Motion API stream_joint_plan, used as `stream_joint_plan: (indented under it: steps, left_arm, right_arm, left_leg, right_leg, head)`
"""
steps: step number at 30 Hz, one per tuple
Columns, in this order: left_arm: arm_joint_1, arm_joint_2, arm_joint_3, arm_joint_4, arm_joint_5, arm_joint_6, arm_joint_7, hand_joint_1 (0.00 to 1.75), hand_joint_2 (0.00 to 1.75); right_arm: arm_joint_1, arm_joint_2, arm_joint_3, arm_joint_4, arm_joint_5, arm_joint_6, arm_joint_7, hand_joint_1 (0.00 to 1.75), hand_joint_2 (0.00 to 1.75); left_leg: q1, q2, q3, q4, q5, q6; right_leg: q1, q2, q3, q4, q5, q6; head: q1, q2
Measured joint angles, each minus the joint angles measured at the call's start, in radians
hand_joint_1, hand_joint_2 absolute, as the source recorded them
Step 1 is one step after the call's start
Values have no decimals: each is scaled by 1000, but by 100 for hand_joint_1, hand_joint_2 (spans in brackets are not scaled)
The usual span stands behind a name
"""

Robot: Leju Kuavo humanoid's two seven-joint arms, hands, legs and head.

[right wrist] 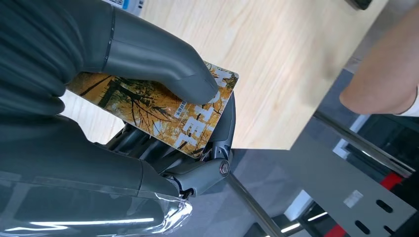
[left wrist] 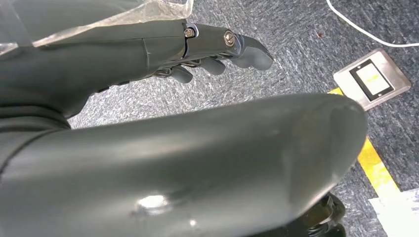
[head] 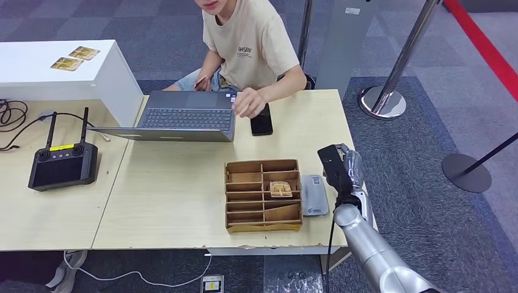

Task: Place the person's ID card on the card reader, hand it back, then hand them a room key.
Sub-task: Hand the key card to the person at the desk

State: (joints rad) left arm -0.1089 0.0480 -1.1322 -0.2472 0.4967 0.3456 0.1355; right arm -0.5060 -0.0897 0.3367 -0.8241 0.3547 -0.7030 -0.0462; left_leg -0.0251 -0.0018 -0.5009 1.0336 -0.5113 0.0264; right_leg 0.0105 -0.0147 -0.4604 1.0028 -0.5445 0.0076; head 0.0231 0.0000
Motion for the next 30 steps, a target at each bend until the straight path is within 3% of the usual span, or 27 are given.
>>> stream_joint_plan:
  steps: [19,30]
  left_arm:
    - [0,-8,0,0,-1,0,-8,0,0]
    - [-9,-25,0,0,-20,-24,-7,0,0]
  right_arm:
    - [22,-41,5,-134,37,2,-4,175,175]
    - [5,-102,34,-384,105,67,106,175,175]
  left_leg:
    - [0,0,0,0,0,0]
    - [0,0,0,0,0,0]
  right_leg:
    - [0,0,0,0,0,0]
    - [0,0,0,0,0,0]
  head:
    - [0,0]
    - [0,0]
